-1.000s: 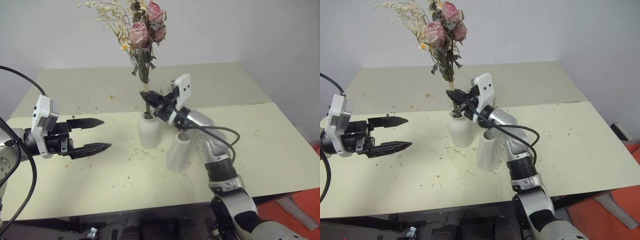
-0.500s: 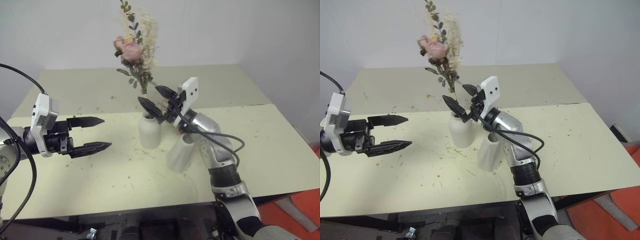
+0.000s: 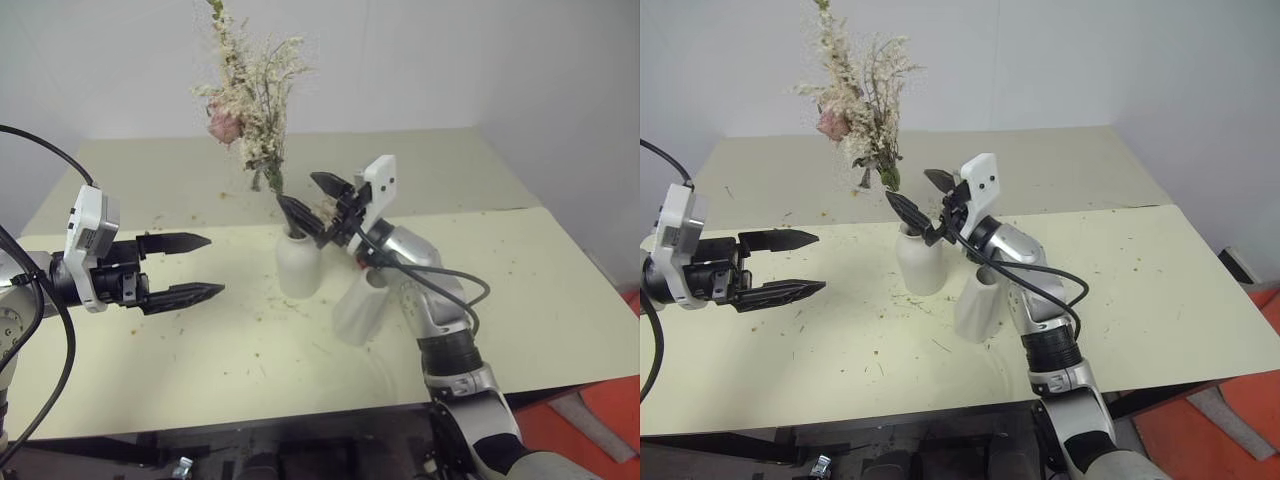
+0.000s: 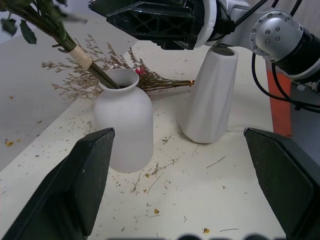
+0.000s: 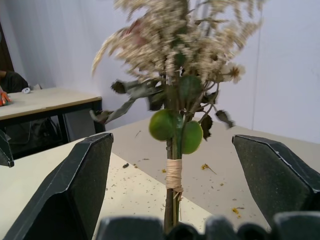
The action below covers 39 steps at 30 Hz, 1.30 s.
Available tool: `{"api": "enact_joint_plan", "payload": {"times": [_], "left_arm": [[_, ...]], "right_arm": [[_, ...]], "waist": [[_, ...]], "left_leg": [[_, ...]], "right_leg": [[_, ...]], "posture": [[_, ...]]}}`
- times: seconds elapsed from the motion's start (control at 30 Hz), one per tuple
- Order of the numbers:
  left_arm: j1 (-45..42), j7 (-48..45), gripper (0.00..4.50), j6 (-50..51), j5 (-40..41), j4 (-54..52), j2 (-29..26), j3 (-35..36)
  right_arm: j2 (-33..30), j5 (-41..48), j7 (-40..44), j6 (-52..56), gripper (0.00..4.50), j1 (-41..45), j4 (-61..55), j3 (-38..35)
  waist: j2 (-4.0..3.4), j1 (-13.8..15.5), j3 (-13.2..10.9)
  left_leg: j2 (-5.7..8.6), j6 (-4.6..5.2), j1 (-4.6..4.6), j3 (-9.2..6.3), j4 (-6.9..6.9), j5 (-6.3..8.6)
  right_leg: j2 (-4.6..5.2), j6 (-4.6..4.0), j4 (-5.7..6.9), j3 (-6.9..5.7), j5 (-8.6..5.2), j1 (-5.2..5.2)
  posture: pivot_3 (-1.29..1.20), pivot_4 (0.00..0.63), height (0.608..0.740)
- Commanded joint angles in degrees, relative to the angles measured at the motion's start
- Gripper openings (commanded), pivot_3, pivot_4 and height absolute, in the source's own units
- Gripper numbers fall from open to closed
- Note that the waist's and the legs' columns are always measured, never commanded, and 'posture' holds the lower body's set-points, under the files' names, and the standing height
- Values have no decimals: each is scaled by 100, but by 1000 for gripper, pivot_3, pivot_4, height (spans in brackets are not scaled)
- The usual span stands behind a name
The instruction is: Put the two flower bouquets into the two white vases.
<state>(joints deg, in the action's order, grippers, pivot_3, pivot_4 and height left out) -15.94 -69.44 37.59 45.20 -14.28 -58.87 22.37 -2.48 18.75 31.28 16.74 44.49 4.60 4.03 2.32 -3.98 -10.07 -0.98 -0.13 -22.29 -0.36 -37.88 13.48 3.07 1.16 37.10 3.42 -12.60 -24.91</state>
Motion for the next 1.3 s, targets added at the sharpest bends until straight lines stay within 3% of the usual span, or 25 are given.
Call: {"api": "enact_joint_plan", "payload": {"times": [0.03,0.37,0.63,0.93,1.07,1.2,1.3], "left_arm": [[-62,-2,4500,-54,37,-118,-59,50],[-252,-65,4500,-94,-15,20,-35,-209],[-515,-187,4500,-146,-84,214,-22,-436],[-531,-238,4500,-146,-88,227,10,-470],[-552,-251,4500,-185,-126,272,73,-527],[-602,-272,4500,-214,-158,320,113,-580],[-669,-306,4500,-263,-197,385,141,-641]], "right_arm": [[113,4,-90,-30,4471,106,103,-11],[234,404,-524,444,4471,452,-130,-427],[-358,872,-786,1358,4471,579,-1043,-868],[-2828,1492,70,3137,4471,227,-1894,-1263],[-4230,1236,1009,3311,4471,-300,-1873,-849],[-5014,960,1657,3125,4471,-590,-1619,-447],[-5220,796,1958,3193,4471,-526,-1353,-147]], "waist": [[0,0,0],[-1,3,-1],[-2,9,-3],[-1,64,-6],[-1,88,-7],[0,66,-9],[2,66,-10]], "left_leg": [[0,0,0,0,0,0],[2,0,-16,-1,0,0],[4,0,-26,-1,0,0],[10,1,-36,1,0,0],[9,1,-38,2,1,1],[9,2,-38,6,0,0],[8,3,-35,7,-1,-1]], "right_leg": [[0,0,0,0,0,0],[3,0,-1,0,0,-13],[4,0,-2,0,0,-21],[8,2,-14,-1,-1,-22],[6,4,-21,-2,-2,-21],[4,7,-25,3,-4,-21],[1,22,-24,4,-13,-20]], "posture": [[0,150,740],[0,150,740],[0,150,740],[0,150,740],[0,150,740],[0,150,740],[0,150,740]]}}
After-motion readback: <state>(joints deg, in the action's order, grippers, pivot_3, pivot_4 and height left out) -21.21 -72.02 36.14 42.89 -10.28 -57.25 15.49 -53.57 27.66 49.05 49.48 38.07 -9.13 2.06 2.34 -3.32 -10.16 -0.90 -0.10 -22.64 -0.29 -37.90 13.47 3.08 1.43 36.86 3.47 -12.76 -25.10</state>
